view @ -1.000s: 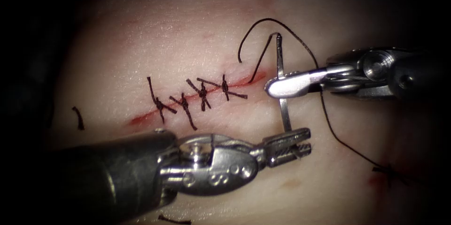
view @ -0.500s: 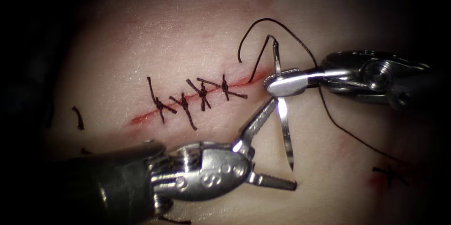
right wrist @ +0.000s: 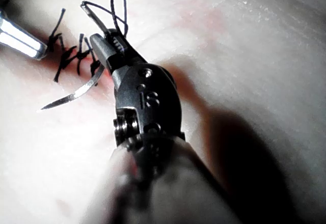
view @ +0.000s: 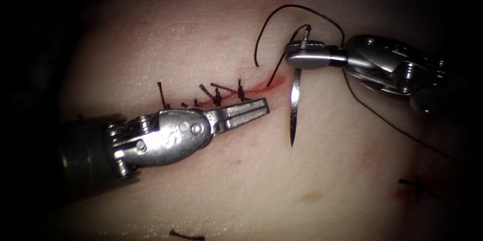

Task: Wound Closure

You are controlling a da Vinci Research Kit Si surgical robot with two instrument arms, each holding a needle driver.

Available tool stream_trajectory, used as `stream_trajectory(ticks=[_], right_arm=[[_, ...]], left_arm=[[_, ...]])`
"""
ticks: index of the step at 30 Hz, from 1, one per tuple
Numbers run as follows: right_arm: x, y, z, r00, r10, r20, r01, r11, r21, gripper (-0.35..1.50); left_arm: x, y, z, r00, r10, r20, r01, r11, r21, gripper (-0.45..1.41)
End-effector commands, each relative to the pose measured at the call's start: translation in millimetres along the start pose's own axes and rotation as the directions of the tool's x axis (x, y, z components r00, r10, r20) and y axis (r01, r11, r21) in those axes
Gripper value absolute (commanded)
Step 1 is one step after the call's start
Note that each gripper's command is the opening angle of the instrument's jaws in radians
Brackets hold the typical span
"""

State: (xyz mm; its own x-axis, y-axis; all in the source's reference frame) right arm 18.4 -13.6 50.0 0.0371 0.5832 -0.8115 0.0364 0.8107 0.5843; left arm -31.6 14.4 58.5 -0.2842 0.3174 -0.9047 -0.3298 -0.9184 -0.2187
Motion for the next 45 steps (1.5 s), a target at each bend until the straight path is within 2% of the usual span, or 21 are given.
stream_trajectory(ticks=[1,6,11,18,23,35,42,45], right_arm=[[-0.7,-0.1,0.6,1.0,-0.02,-0.004,0.02,1.0,0.009,-0.35],[-0.6,-0.3,0.6,0.999,-0.049,-0.016,0.049,0.999,0.008,-0.35],[-0.6,-0.4,0.6,0.997,-0.079,-0.021,0.079,0.997,0.005,-0.35],[-0.4,-1.0,0.7,0.995,-0.097,-0.028,0.098,0.995,0.01,-0.35],[-0.4,-1.2,1.0,0.995,-0.098,-0.032,0.099,0.995,0.015,-0.35],[-0.4,-1.4,1.3,0.994,-0.099,-0.044,0.099,0.995,0.01,-0.35],[-0.1,-1.0,1.2,0.986,-0.158,-0.053,0.158,0.987,-0.001,-0.35],[-0.1,-0.9,1.7,0.973,-0.224,-0.054,0.225,0.974,0.005,-0.35]], left_arm=[[-0.7,-0.5,1.0,1.0,-0.014,0.028,0.014,1.0,-0.004,-0.45],[-2.5,-1.7,2.7,0.989,-0.038,0.142,0.037,0.999,0.01,-0.45],[-4.1,-1.9,4.2,0.961,-0.025,0.274,0.024,1.0,0.007,-0.45],[-5.7,-3.6,4.2,0.916,-0.03,0.401,0.008,0.998,0.057,-0.45],[-6.5,-4.6,4.3,0.906,-0.033,0.422,0.004,0.998,0.069,-0.45],[-9.6,-3.3,6.0,0.867,0.016,0.497,-0.022,1.0,0.007,-0.45],[-11.0,-3.8,6.1,0.856,0.019,0.517,-0.022,1.0,0.001,-0.45],[-11.0,-3.8,6.2,0.853,0.018,0.522,-0.02,1.0,-0.001,-0.45]])
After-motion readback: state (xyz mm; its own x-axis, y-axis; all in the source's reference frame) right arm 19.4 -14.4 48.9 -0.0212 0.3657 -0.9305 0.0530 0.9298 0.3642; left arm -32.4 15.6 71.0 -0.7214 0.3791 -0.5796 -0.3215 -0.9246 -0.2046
